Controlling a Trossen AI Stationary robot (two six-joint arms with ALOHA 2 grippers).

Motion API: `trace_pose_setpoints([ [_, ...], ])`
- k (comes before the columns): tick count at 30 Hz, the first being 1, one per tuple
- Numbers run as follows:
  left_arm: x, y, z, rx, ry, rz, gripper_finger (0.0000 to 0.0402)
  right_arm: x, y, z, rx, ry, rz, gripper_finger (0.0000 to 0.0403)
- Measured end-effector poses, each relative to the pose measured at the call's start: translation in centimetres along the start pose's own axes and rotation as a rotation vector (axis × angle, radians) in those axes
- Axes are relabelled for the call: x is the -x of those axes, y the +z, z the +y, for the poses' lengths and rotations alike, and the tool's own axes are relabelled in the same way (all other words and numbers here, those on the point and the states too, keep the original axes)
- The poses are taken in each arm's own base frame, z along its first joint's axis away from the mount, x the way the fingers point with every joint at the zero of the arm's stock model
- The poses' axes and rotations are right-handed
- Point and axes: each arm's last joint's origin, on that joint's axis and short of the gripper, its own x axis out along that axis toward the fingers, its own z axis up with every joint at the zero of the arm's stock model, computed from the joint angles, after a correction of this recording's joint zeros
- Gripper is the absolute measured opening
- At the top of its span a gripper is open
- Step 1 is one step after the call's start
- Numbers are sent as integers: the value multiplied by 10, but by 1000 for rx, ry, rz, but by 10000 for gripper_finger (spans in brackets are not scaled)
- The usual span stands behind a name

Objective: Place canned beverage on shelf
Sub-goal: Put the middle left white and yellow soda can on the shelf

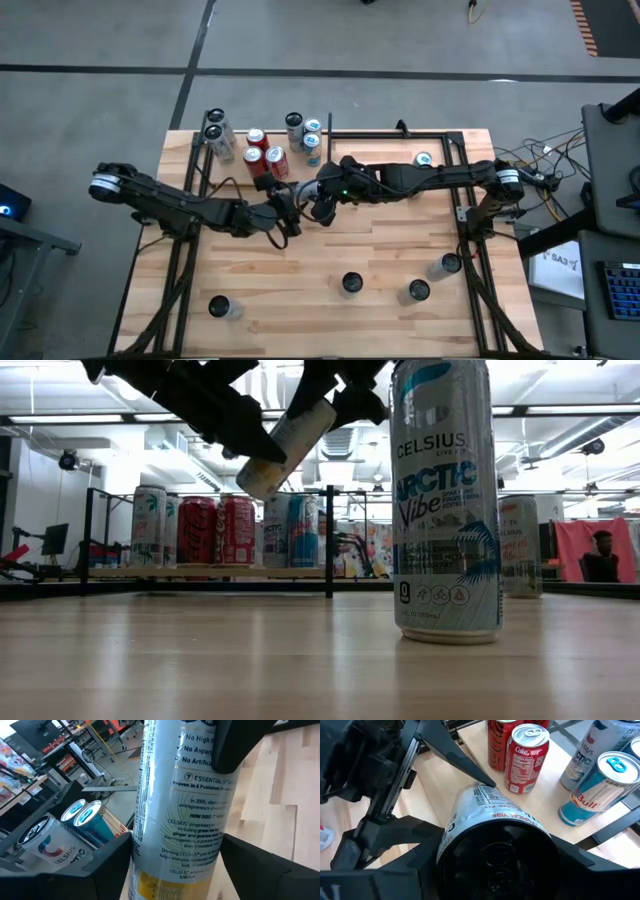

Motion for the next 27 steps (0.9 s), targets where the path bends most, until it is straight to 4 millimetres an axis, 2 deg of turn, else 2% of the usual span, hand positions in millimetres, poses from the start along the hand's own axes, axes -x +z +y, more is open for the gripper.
trace_pose_setpoints([
  [5, -2, 1, 0, 12, 13, -6, 277, -2, 0, 0, -15, -3, -2, 243],
  [9, -2, 2, 3, 30, 92, -17, 277, -4, 3, -1, -77, 2, -28, 243],
  [15, -2, 3, 3, 51, 89, -24, 283, -4, 4, -2, -92, 4, -27, 243],
  [21, -2, 6, 2, 80, 55, -45, 313, -4, 4, -1, -94, 20, -31, 243],
  [27, -1, 7, 1, 74, 18, -51, 368, -5, 3, 0, -86, 24, -19, 243],
])
